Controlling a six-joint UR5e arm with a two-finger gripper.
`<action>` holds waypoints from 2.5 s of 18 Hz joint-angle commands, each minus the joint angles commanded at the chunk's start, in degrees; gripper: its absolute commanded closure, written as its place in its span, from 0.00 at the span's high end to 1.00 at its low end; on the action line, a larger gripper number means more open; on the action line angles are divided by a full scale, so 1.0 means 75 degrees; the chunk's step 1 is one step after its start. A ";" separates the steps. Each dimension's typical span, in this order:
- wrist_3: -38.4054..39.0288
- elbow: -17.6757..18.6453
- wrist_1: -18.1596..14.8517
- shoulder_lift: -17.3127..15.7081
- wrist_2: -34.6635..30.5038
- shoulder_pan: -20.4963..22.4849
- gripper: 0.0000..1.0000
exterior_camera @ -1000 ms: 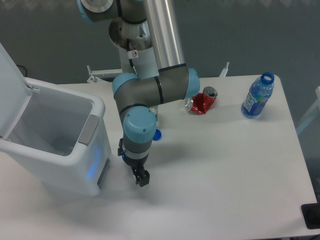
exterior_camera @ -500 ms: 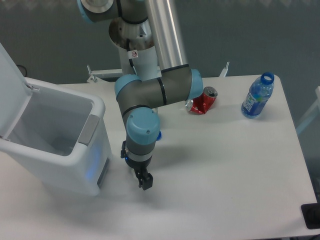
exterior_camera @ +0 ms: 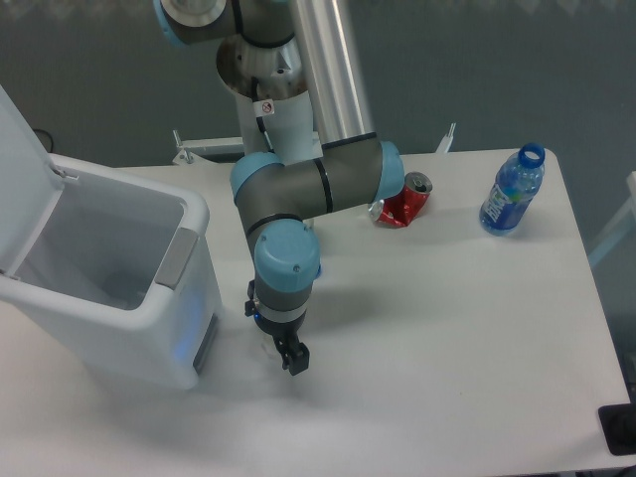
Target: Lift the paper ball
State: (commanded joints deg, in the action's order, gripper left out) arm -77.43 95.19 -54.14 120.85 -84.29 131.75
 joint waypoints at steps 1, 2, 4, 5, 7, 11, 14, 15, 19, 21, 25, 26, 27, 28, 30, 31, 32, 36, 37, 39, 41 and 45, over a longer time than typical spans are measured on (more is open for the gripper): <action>0.0000 0.0012 0.0000 0.0012 0.0000 0.0000 1.00; 0.0000 0.0023 0.0000 0.0012 0.0000 0.0000 1.00; 0.0000 0.0093 -0.0012 0.0023 0.0000 -0.0012 1.00; 0.0012 0.0140 -0.0012 0.0023 0.0000 -0.0012 1.00; 0.0035 0.0234 0.0000 0.0023 0.0000 -0.0035 1.00; 0.0245 0.0281 0.0000 0.0094 0.0023 -0.0070 1.00; 0.0305 0.0246 0.0012 0.0129 0.0035 -0.0070 0.98; 0.0316 0.0211 0.0012 0.0129 0.0035 -0.0070 0.81; 0.0328 0.0164 0.0012 0.0129 0.0047 -0.0070 0.12; 0.0328 0.0117 0.0000 0.0141 0.0047 -0.0070 0.00; 0.0328 -0.0035 0.0012 0.0141 0.0035 -0.0059 0.00; 0.0328 -0.0082 0.0012 0.0141 0.0047 -0.0047 0.00; 0.0340 -0.0128 0.0012 0.0129 0.0047 -0.0024 0.00; 0.0386 -0.0187 0.0012 0.0117 0.0047 0.0011 0.00; 0.0597 -0.0351 0.0000 0.0094 0.0058 0.0140 0.00; 0.0656 -0.0410 0.0000 0.0059 0.0058 0.0210 0.00; 0.0714 -0.0480 -0.0012 0.0047 0.0058 0.0257 0.00; 0.0949 -0.0913 -0.0023 0.0058 0.0000 0.0515 0.00; 0.0961 -0.1076 -0.0047 0.0070 -0.0012 0.0585 0.00; 0.0914 -0.1323 -0.0082 0.0036 -0.0012 0.0900 0.00; 0.0867 -0.1732 -0.0187 0.0070 -0.0047 0.1042 0.00; 0.0458 -0.2378 -0.0971 0.0070 -0.0843 0.1347 0.00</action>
State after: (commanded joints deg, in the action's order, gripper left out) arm -74.00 77.35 -61.42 121.38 -90.61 141.85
